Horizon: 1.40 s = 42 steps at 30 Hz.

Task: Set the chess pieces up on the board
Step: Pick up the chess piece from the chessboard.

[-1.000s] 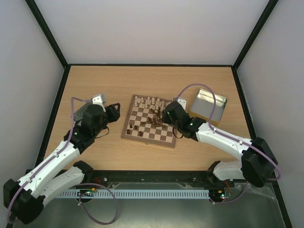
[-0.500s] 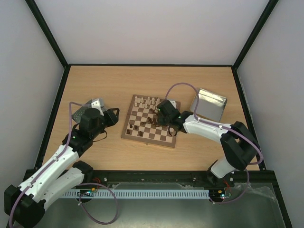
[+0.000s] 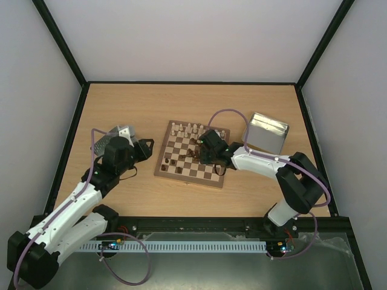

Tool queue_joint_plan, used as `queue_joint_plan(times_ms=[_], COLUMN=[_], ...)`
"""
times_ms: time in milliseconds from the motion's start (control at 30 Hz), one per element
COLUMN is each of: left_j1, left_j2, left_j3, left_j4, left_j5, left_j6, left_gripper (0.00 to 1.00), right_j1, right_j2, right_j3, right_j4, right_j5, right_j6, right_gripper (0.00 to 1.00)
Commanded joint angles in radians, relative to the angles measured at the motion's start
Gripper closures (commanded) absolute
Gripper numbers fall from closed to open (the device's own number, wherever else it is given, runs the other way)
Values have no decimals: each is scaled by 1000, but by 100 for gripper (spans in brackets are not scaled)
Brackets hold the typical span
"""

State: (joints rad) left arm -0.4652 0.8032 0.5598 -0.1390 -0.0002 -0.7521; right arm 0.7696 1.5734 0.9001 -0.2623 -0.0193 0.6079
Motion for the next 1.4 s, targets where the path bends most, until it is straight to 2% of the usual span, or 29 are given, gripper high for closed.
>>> queue_joint_plan(times_ms=[0, 533, 933, 1133, 1367], left_j1=[7, 8, 10, 10, 10], left_j2=[11, 1, 7, 4, 3], left_j3=[19, -3, -8, -7, -8], left_j4=[33, 41, 47, 44, 43], left_j5=[28, 22, 26, 26, 34], left_j6=[1, -3, -3, -3, -3], left_gripper=[50, 51, 51, 51, 51], right_j1=[-1, 0, 25, 52, 75], right_j2=[18, -20, 14, 56, 61], right_j3=[-14, -85, -52, -16, -8], right_j4=[-29, -60, -98, -134, -184], right_j5=[-16, -127, -91, -45, -57], right_j6=[-34, -85, -142, -182, -227], right_gripper=[60, 61, 68, 75, 92])
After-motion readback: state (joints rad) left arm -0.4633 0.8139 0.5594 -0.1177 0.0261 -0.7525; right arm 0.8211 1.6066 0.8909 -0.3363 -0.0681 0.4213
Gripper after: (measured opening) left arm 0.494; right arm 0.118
